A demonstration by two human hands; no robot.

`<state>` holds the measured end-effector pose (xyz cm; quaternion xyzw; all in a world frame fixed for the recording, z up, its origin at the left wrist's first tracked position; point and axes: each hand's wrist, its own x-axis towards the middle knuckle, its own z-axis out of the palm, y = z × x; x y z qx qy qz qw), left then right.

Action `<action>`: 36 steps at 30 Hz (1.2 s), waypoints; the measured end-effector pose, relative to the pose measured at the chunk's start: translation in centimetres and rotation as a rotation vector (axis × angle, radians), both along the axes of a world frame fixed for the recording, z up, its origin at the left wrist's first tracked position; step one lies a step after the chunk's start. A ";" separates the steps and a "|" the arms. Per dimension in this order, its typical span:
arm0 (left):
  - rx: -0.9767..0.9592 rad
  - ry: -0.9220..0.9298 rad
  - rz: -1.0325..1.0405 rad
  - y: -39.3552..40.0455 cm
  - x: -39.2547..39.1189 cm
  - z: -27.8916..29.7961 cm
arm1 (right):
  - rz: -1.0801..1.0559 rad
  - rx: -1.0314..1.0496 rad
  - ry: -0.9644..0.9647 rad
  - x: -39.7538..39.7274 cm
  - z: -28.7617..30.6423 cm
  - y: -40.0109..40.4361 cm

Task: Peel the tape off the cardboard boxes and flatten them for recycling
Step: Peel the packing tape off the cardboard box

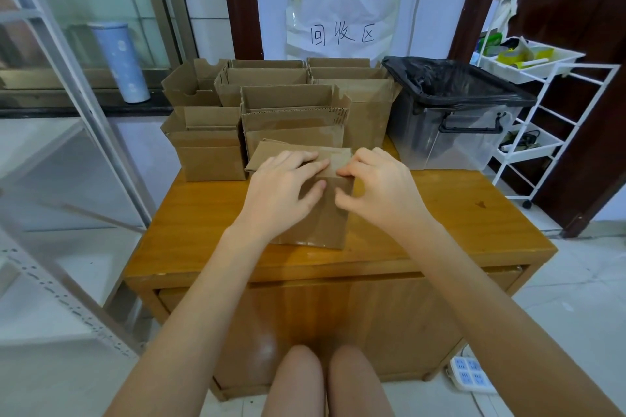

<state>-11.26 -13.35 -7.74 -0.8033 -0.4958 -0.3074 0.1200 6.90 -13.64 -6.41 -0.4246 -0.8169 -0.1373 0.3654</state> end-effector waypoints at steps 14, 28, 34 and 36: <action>-0.009 0.003 0.036 -0.2 0.3 0.0 | -0.036 0.020 -0.015 -1.1 0.4 0.1; 0.052 -0.008 0.017 0.0 0.1 -0.1 | 0.169 -0.647 -0.272 1.5 6.1 5.1; 0.009 -0.070 -0.054 -0.1 -0.5 0.1 | 0.169 -0.667 -0.271 1.4 6.4 5.3; -0.002 -0.086 -0.069 -0.1 -0.6 0.3 | 0.173 -0.647 -0.241 1.5 6.1 5.2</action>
